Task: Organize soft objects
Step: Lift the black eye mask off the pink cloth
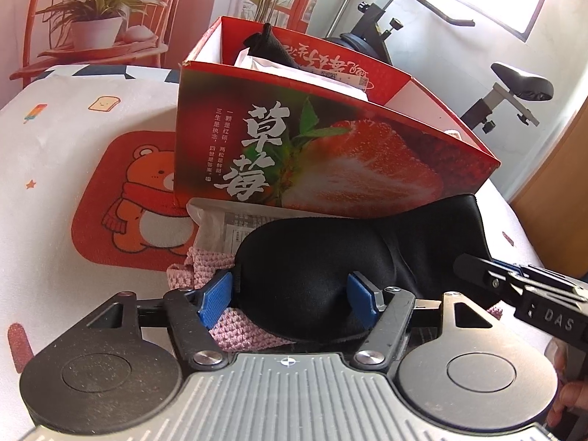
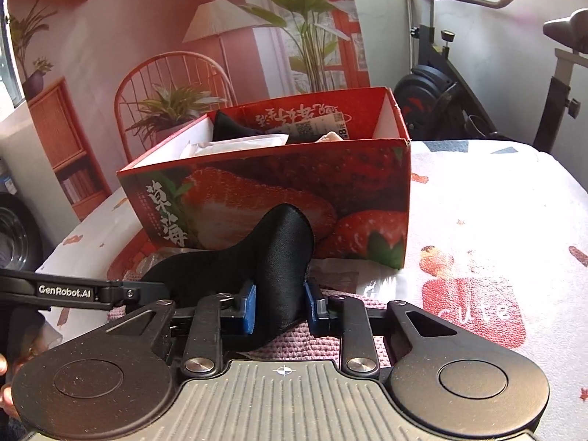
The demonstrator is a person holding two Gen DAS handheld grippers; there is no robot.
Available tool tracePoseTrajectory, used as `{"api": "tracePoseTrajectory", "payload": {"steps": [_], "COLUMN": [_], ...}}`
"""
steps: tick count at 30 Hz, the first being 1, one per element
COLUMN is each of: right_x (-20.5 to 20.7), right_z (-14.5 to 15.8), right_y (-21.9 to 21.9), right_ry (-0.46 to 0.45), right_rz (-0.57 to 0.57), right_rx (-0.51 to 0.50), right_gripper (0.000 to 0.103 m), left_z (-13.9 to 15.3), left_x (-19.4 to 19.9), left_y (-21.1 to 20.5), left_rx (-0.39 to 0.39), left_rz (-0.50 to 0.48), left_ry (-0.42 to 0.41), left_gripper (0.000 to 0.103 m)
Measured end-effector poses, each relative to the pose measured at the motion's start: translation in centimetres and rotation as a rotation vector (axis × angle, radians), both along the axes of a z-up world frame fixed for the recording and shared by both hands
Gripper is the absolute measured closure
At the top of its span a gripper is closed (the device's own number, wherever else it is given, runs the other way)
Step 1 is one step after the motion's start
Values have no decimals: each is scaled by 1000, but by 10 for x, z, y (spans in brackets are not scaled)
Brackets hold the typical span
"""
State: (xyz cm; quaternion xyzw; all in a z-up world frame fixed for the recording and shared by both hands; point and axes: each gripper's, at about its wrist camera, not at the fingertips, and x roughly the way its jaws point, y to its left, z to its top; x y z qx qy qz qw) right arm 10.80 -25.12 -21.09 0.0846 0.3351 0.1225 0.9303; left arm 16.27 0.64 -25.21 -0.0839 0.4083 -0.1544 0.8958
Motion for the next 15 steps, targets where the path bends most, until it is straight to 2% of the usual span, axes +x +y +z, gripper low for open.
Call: {"api": "tracePoseTrajectory", "payload": {"steps": [2,6,9,12,15], "right_x": [-1,-4,-5,-6,-7], "right_z": [0,2,3,5,7], "right_y": [1,3,4,6,7], "right_ry": [4,4,-1,-6,-12], "right_rz": [2,8,16,23,26], "right_rx": [-3,-1,0,1,2], "right_gripper": [80,80,80,81,81], "left_z": [1,4,8,13,21], "left_x": [2,-3,-6,-11,-17], "left_y": [-1,5,12,15,15], "left_rx": [3,14,-10,-9,-6], "left_rz": [5,30,57,67,68], "left_ry": [6,-5,-15,-44,-84], "left_gripper": [36,62,75,83,86]}}
